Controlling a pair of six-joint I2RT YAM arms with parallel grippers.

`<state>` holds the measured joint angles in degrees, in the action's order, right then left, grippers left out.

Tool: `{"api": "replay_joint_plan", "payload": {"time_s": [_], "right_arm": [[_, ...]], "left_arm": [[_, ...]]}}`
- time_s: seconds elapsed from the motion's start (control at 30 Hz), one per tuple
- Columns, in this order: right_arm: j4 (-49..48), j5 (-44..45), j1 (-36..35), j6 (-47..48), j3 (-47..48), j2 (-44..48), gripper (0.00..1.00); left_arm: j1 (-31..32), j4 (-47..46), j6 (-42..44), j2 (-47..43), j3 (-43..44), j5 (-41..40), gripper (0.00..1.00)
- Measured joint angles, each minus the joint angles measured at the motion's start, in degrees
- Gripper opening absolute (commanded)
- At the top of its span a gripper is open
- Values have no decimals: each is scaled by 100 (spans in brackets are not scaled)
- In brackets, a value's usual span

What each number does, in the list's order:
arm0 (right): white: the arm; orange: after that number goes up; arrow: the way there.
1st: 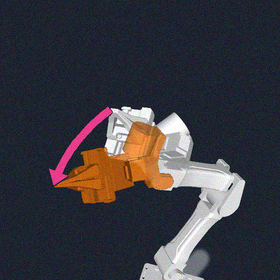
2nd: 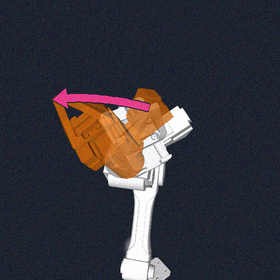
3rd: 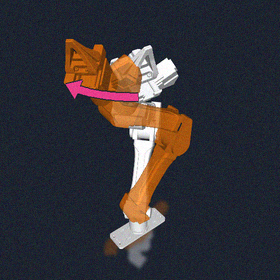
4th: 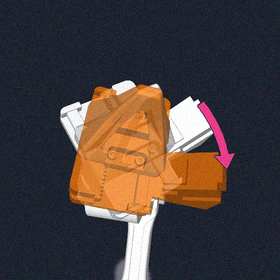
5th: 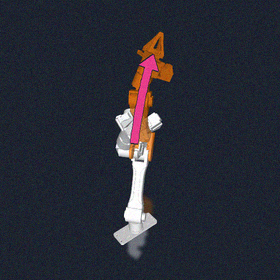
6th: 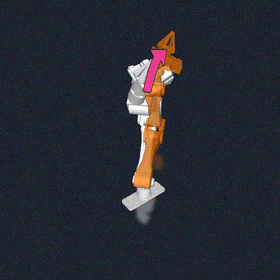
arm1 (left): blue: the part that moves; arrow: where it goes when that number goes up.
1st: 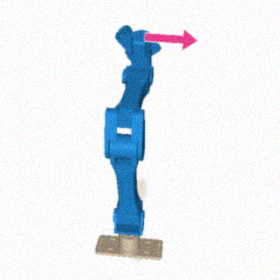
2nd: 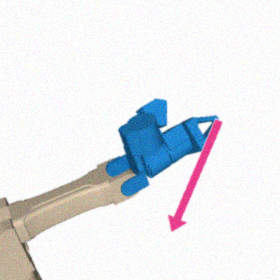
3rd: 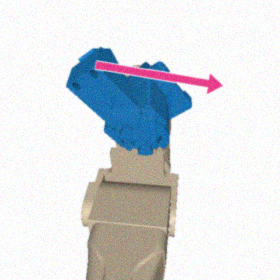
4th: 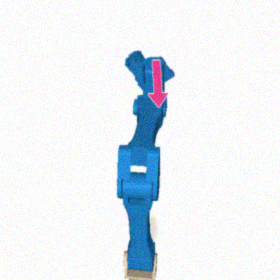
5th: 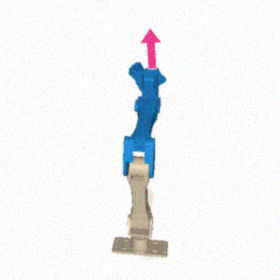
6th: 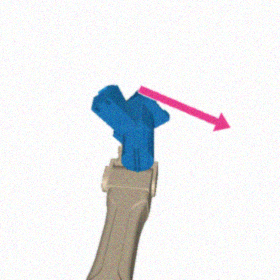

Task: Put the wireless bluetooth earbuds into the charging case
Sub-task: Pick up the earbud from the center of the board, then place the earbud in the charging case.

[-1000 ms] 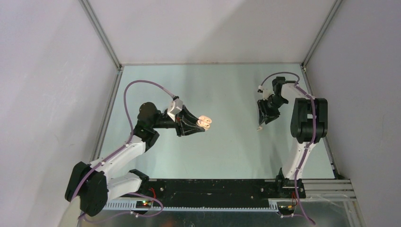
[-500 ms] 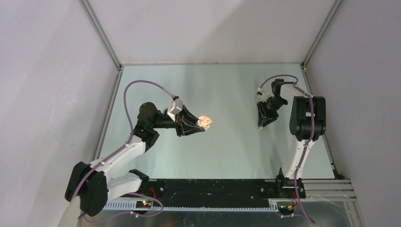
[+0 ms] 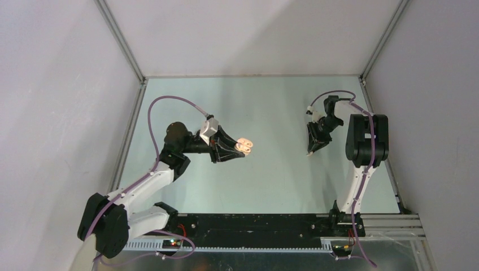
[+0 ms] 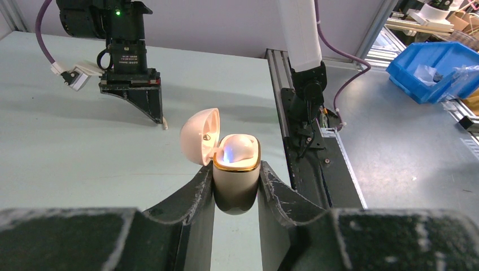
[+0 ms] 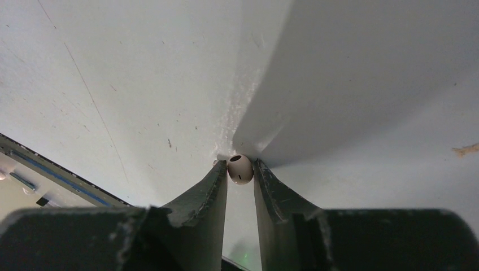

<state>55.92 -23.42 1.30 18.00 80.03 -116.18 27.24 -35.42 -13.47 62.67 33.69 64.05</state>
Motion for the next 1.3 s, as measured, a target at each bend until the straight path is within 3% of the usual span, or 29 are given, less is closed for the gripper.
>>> {"api": "replay_joint_plan", "payload": {"time_s": [0.1, 0.43, 0.67, 0.9, 1.3], "right_arm": [[-2, -2, 4, -2, -2, -13, 22], [-85, 4, -44, 76, -61, 125, 21], [-304, 122, -562, 332, -151, 1517, 22], [-837, 645, -1657, 538, -151, 3556, 22], [-1646, 2057, -4402, 988, -282, 5318, 23]], "left_arm": [[0, 0, 0, 0, 0, 0, 9], [0, 2, 0, 0, 0, 0, 9], [0, 44, 0, 11, 0, -48, 9], [0, 142, 17, 35, 0, -98, 10], [0, 302, 105, 129, 0, -227, 10]]}}
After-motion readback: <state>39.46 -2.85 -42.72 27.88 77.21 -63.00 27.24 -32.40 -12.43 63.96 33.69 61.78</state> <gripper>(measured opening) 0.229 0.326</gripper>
